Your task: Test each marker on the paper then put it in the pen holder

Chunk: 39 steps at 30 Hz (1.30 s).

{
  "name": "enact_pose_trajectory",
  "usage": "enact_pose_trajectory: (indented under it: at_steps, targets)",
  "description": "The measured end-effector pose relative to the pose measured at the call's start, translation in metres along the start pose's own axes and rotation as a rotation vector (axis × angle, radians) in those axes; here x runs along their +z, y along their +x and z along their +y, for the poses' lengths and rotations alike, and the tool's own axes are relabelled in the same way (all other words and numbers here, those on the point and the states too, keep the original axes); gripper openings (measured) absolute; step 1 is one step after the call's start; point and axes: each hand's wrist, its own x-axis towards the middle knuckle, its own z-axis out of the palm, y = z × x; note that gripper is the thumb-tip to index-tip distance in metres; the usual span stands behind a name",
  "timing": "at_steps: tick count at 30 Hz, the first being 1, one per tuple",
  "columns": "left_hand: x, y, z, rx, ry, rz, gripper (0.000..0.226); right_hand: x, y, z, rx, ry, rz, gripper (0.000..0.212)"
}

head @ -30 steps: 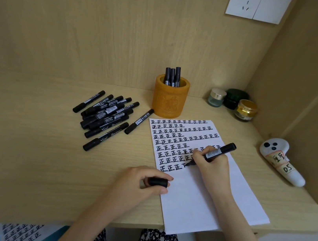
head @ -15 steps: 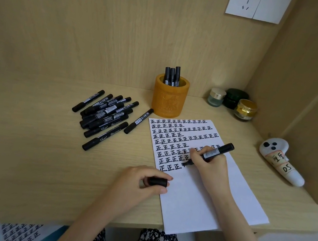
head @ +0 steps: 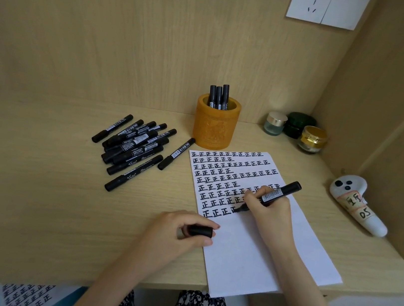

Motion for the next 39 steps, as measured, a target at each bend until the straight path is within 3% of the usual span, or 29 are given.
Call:
enact_pose_trajectory:
  at_steps: [31,39]
  targets:
    - [0.0002,-0.0010,-0.0006,0.007,-0.006,0.008,0.027,-0.0006,-0.0015,-0.0038,-0.026,-0.029,0.012,0.030]
    - [-0.0002,-0.0012,0.0010,0.008,-0.019,0.020,0.028,-0.0075,-0.0015,-0.0078,0.005,0.184,0.063,0.024]
